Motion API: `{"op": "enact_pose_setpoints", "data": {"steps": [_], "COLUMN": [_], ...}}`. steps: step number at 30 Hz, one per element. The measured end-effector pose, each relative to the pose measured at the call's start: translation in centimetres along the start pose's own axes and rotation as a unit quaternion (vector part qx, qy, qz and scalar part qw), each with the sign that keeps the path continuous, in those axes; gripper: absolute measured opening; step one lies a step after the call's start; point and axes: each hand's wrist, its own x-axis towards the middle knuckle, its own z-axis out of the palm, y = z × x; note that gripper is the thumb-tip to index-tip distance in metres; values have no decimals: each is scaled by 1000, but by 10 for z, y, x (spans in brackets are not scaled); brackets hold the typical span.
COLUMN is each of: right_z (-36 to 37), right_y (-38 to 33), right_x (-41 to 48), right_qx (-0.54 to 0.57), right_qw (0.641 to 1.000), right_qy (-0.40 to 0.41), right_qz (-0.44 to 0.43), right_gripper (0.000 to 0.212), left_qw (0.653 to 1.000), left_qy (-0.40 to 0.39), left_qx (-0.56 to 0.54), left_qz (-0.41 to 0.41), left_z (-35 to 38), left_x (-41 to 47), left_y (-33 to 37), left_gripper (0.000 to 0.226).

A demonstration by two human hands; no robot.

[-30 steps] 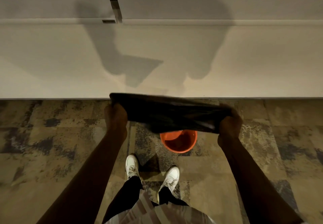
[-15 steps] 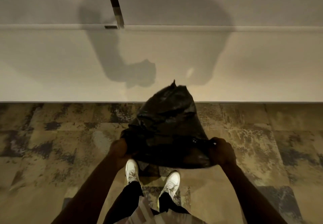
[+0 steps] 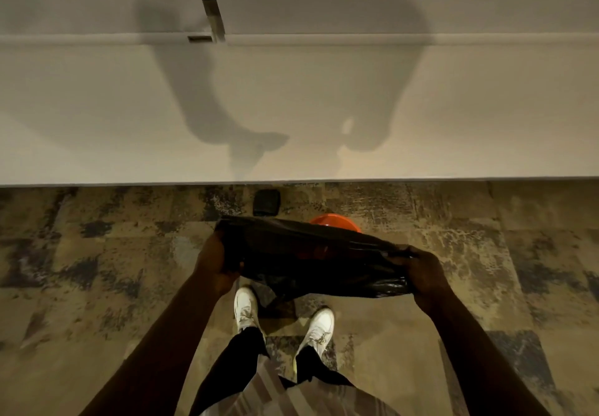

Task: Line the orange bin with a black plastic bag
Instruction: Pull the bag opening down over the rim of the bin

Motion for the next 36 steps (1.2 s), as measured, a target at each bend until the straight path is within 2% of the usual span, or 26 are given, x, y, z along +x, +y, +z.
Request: {"op": "enact_pose_setpoints", "data": {"steps": [2,4,5,7,10,12,15,18,20,21,23,24,26,29,32,36], "right_z": [-4,-3,-1,9,37,58,84,98,103,104,102,98,87,72,65,60], "right_y": [0,1,3,5,5,3,4,2,-1,-4,-10,-13,-22,-31,-36,-36], "right_x": [5,5,3,-3,-13,-22,-30,-30,-28,-27,-24,-22,-22,-19,-15,-15], "right_qx": [-204,-382,-428,-439,-397,-386,-386,-340,-264,-217,-87,-23,48,61,106,191], "right_qw": [979,922,899,880,864,855,839,848,888,918,970,982,984,983,985,980], "right_qy": [-3,-12,-4,28,8,-19,-40,-24,-11,-16,-47,-59,-79,-93,-75,-26], "right_qz": [-28,-60,-90,-178,-310,-345,-381,-407,-376,-331,-220,-179,-151,-146,-111,-59], "right_gripper": [18,34,46,62,57,49,49,24,6,2,10,14,13,6,20,31], "left_qw": [998,995,993,990,988,986,975,960,947,936,900,876,822,747,733,772], "left_qy": [33,46,46,46,38,34,41,58,73,78,82,88,107,140,182,211], "left_qx": [42,80,99,130,139,154,211,264,299,326,399,438,514,595,614,570], "left_qz": [25,35,36,41,51,49,46,71,94,110,156,180,221,261,230,186], "left_z": [7,17,22,35,49,59,70,77,74,71,61,56,47,35,26,16], "left_x": [-4,-10,-15,-23,-29,-33,-38,-41,-37,-35,-31,-29,-27,-24,-23,-19], "left_y": [-1,-2,-2,-4,-6,-7,-5,-1,-1,-1,-3,-4,-5,-10,-18,-29], "left_gripper": [48,44,39,30,34,44,72,65,54,48,42,37,29,12,16,22]}}
